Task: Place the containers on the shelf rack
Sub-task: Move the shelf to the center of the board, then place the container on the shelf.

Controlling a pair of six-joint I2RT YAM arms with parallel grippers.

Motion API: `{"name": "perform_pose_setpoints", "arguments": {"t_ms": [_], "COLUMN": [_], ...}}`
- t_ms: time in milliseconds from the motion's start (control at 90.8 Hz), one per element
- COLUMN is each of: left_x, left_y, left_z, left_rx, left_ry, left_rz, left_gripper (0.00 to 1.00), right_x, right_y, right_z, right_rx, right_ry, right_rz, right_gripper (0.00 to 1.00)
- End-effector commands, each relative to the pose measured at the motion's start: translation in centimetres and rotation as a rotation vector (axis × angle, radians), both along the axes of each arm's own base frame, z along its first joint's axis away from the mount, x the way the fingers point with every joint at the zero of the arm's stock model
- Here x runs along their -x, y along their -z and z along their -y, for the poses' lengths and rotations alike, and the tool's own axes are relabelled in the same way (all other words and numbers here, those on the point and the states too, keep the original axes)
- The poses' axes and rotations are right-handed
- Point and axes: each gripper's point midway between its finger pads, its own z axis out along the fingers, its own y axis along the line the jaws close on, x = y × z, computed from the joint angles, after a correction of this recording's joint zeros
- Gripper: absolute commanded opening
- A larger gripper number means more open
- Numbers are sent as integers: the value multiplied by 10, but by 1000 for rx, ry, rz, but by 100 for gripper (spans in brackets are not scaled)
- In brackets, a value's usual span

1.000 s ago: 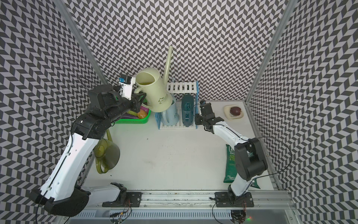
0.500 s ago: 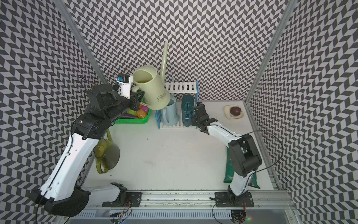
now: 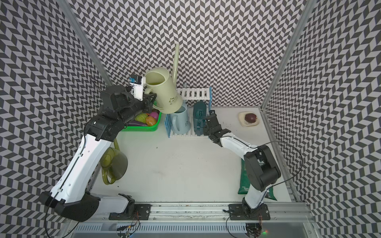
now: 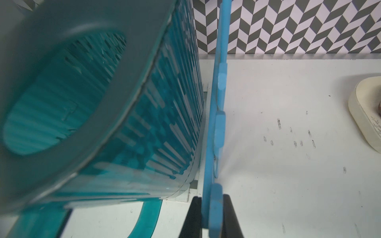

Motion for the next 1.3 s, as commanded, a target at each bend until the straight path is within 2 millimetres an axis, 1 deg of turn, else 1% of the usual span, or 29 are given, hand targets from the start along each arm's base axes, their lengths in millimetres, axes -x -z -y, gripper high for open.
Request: {"name": "perform_pose_setpoints", "arguments": {"t_ms": [0,198,297,397,573,672,749,925,969,1002,1013,1035,1113,1289], "left_x": [6,-5,-13,-16,-20,-23,-26,-26,-24,-25,-23,-23,-21,-34], "left_y": [-51,-51,-48,-49,-43,-42,-39,-36,-34,-32,-32,-30,-27,-15], "left_z": [-3,2,6,9,19,21,25,36,39,37,40,39,44,45], "left_rx": [82,100,103,108,97,93,98,126,126,119,119,117,110,71], "left_ry": [-1,1,-1,5,13,-8,-27,-66,-87,-127,-122,-146,-159,-216], "left_rz": [133,122,106,100,85,74,53,24,21,23,24,25,24,16], "left_gripper": [9,9,9,8,8,8,4,0,0,0,0,0,1,1], "right_x": [9,26,36,46,60,63,66,69,69,69,69,70,70,69], "right_y": [-30,-23,-21,-20,-19,-21,-22,-21,-20,-19,-19,-20,-18,-19], "right_z": [-9,-7,-4,-1,4,4,2,-3,-3,-4,-4,-4,-4,-4], "right_rx": [-91,-102,-106,-105,-114,-117,-117,-117,-116,-115,-115,-115,-113,-112], "right_ry": [-2,-6,-7,-5,1,1,-3,-4,-3,-3,-3,-3,-1,2], "right_rz": [73,63,61,58,60,65,63,54,53,50,51,51,47,47], "right_gripper": [0,0,0,0,0,0,0,0,0,0,0,0,0,0]}}
